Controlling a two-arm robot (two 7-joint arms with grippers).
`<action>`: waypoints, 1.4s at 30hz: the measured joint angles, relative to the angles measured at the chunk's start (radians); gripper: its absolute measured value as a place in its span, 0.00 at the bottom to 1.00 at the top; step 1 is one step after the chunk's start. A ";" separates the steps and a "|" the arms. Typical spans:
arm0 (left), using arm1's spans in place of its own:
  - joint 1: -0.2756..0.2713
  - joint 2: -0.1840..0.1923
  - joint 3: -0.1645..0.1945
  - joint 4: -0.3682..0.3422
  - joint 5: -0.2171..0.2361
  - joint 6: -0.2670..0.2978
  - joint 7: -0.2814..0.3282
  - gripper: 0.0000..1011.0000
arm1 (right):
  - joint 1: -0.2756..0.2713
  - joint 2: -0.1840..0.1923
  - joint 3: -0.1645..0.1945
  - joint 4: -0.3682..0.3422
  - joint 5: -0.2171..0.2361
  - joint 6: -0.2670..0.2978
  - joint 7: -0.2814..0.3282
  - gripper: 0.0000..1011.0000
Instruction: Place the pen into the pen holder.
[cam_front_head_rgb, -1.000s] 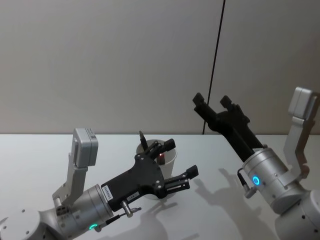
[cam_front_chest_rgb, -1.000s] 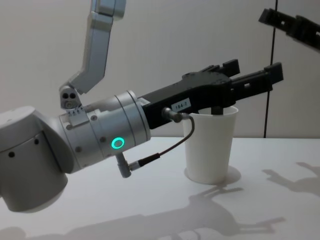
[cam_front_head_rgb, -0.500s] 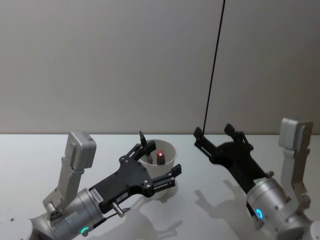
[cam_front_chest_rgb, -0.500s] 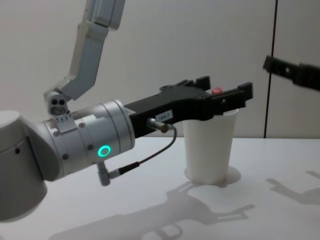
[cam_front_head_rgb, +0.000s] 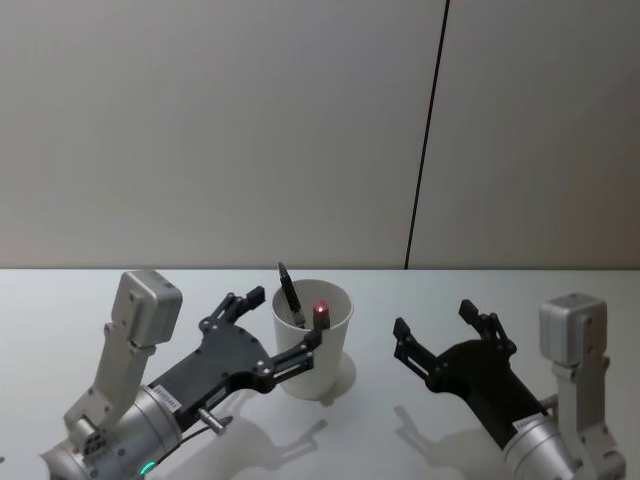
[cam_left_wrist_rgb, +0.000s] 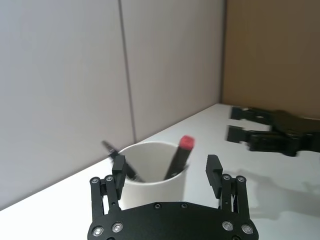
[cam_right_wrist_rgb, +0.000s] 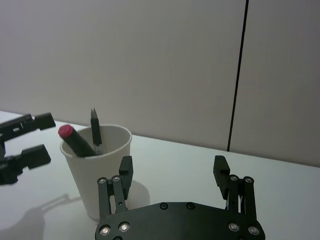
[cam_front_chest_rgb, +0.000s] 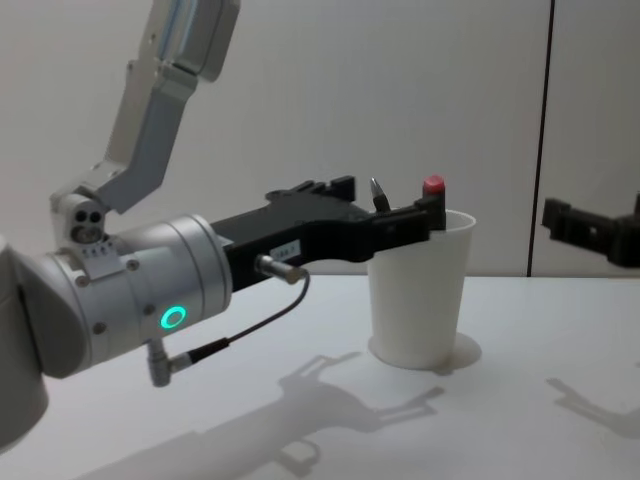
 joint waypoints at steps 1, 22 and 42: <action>0.006 0.005 -0.002 -0.009 0.011 0.006 0.020 0.99 | -0.008 0.002 0.000 -0.003 -0.009 0.000 -0.002 0.99; 0.089 0.065 -0.032 -0.124 0.154 0.080 0.299 0.99 | -0.024 0.005 0.000 -0.011 -0.032 -0.001 -0.007 0.99; 0.125 0.091 -0.045 -0.172 0.215 0.113 0.418 0.99 | -0.024 0.005 0.000 -0.011 -0.032 -0.001 -0.007 0.99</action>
